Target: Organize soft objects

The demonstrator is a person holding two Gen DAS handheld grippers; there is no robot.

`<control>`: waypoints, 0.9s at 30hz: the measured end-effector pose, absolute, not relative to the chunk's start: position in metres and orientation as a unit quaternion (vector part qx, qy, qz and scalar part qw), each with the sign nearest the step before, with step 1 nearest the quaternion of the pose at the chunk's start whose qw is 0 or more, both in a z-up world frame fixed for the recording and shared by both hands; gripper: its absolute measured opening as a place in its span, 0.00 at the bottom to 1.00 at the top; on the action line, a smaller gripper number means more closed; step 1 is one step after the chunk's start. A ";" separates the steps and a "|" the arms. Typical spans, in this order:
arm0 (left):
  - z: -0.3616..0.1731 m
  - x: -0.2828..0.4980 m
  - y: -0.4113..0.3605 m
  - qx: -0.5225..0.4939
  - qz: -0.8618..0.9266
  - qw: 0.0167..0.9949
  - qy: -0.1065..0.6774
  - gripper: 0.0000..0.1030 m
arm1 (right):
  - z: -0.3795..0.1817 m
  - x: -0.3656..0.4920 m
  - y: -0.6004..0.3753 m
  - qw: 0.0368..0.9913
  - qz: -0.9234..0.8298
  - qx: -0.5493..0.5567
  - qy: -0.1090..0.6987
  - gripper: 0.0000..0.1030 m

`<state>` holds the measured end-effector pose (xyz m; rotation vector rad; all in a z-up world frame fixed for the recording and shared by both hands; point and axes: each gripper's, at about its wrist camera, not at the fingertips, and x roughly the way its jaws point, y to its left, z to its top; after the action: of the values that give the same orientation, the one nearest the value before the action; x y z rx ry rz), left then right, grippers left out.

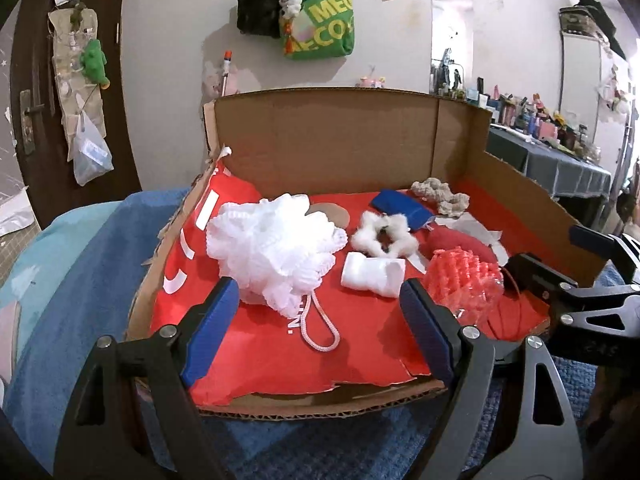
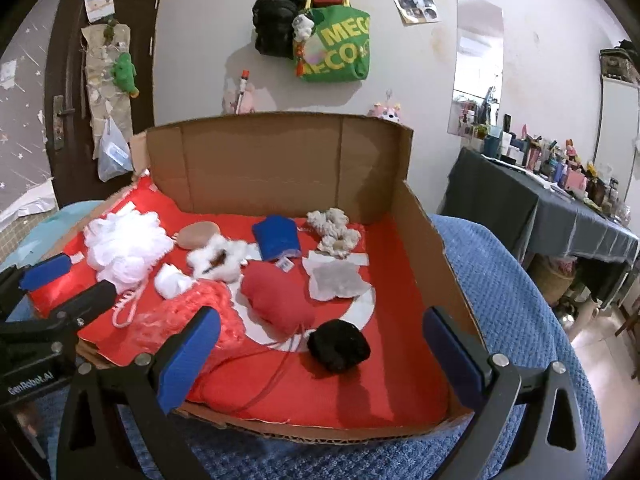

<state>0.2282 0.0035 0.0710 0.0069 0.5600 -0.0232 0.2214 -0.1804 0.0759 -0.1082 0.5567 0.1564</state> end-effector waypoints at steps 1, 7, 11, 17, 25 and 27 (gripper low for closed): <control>0.071 0.229 0.003 0.005 -0.010 0.961 0.277 0.80 | 0.075 0.222 -0.180 0.956 0.078 -0.054 0.276 1.00; 0.067 0.235 0.004 0.005 -0.006 0.956 0.292 0.80 | 0.070 0.227 -0.183 0.953 0.079 -0.046 0.289 1.00; 0.065 0.236 0.004 0.005 -0.012 0.955 0.296 0.80 | 0.070 0.227 -0.185 0.953 0.078 -0.041 0.289 1.00; 0.063 0.237 0.005 0.003 -0.015 0.954 0.298 0.80 | 0.068 0.227 -0.180 0.953 0.074 -0.054 0.290 1.00; 0.063 0.237 0.004 0.003 -0.014 0.954 0.299 0.80 | 0.068 0.227 -0.180 0.952 0.074 -0.055 0.291 1.00; 0.063 0.237 0.004 0.003 -0.014 0.954 0.299 0.80 | 0.068 0.227 -0.180 0.952 0.074 -0.054 0.291 1.00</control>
<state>0.2367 0.0041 0.0627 0.0058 0.6075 -0.0290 0.2273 -0.1801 0.0677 -0.1105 0.5923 0.1511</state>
